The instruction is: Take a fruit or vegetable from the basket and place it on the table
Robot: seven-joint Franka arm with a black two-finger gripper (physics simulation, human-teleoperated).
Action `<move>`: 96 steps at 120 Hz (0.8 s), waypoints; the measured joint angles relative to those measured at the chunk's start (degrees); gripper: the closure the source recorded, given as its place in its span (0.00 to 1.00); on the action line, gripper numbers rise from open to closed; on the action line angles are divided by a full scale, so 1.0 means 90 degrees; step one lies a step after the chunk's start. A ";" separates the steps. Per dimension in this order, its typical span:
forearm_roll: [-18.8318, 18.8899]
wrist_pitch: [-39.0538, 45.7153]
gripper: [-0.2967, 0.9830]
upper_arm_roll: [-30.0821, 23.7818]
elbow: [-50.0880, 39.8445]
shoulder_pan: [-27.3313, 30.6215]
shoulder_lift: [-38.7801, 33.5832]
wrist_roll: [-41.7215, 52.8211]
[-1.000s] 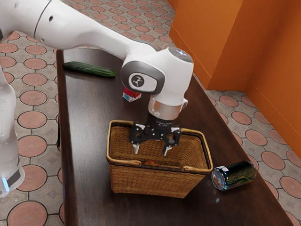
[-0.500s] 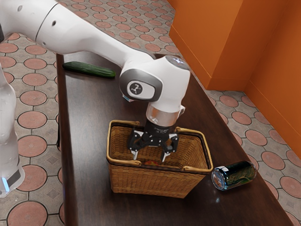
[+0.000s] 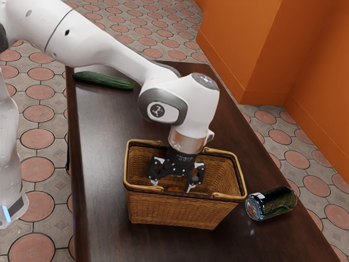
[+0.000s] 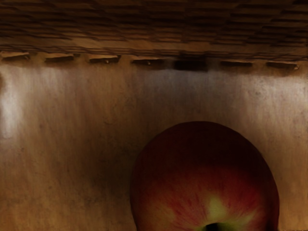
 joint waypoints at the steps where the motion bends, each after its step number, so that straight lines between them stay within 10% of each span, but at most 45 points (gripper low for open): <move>1: 0.0000 0.0003 0.23 0.0001 0.0000 -0.0001 0.0002 0.0005; 96: -0.0016 0.0413 0.31 0.0010 0.0010 0.0108 0.0701 0.0277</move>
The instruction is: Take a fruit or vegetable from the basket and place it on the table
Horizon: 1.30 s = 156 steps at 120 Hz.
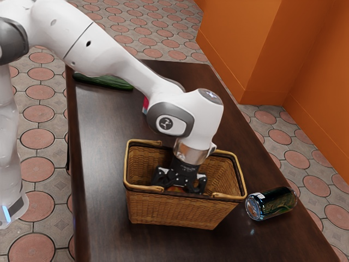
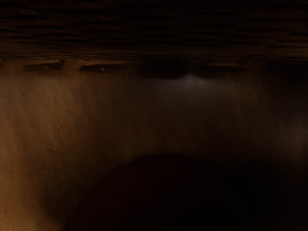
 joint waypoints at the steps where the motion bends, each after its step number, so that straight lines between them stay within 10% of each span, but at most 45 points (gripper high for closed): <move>1: 0.0001 0.0003 0.32 0.0000 0.0000 0.0001 0.0001 0.0001; 27: 0.0019 0.0046 0.54 0.0017 0.0003 -0.0023 -0.0002 0.0035; 80: 0.0586 0.0011 0.59 0.0020 0.0324 -0.0065 -0.0928 -0.0008; 114: 0.2324 -0.1309 0.59 -0.0261 0.2370 0.0168 -0.1299 -0.0184; 156: 0.2728 -0.2371 0.58 -0.0254 0.2533 0.2795 -0.1770 0.0308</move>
